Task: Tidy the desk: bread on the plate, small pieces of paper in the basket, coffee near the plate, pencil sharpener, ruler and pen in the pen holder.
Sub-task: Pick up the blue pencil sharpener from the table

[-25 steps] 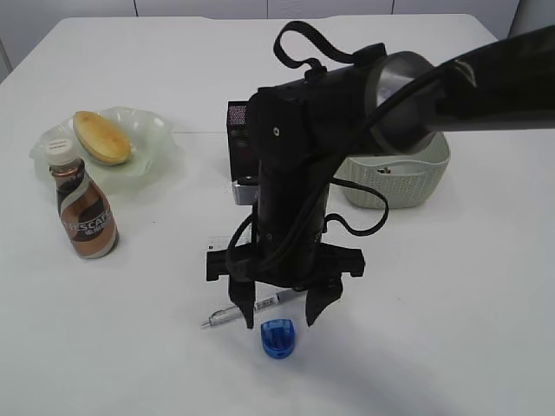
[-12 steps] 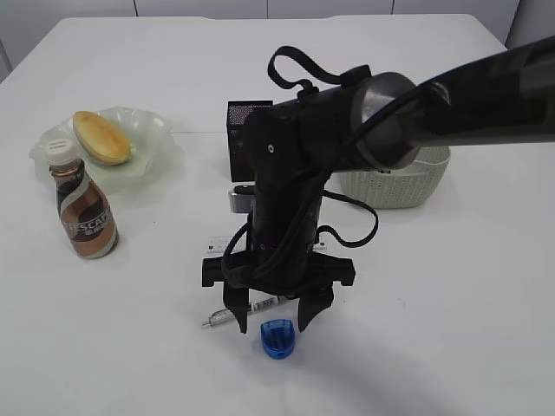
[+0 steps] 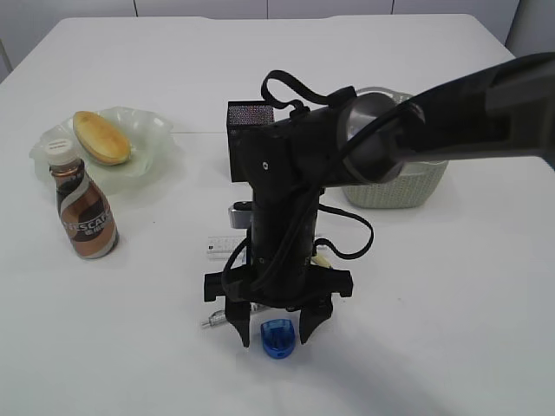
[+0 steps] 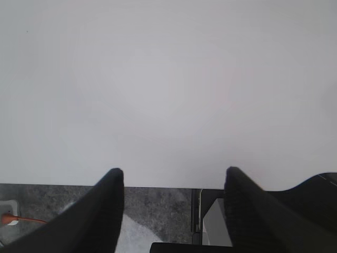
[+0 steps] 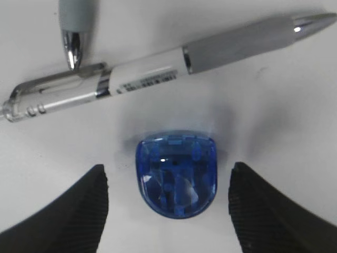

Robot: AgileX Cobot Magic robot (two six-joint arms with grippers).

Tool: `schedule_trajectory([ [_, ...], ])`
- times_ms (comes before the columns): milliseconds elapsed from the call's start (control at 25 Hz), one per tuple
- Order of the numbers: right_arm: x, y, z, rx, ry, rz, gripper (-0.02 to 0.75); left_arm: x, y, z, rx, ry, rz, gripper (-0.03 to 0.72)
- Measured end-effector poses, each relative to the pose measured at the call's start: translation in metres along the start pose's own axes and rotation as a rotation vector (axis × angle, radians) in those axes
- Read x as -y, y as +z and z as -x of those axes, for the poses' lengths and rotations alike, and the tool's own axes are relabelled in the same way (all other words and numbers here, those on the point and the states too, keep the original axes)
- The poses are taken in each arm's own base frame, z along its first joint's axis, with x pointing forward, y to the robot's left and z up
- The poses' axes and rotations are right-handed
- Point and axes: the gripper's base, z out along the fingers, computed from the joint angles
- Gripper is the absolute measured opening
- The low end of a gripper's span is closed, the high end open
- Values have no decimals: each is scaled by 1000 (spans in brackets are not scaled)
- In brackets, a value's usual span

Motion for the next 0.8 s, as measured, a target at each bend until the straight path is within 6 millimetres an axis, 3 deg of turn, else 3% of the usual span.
schedule_trajectory([
  [800, 4, 3, 3, 15, -53, -51, 524, 0, 0, 0, 1, 2, 5, 443],
])
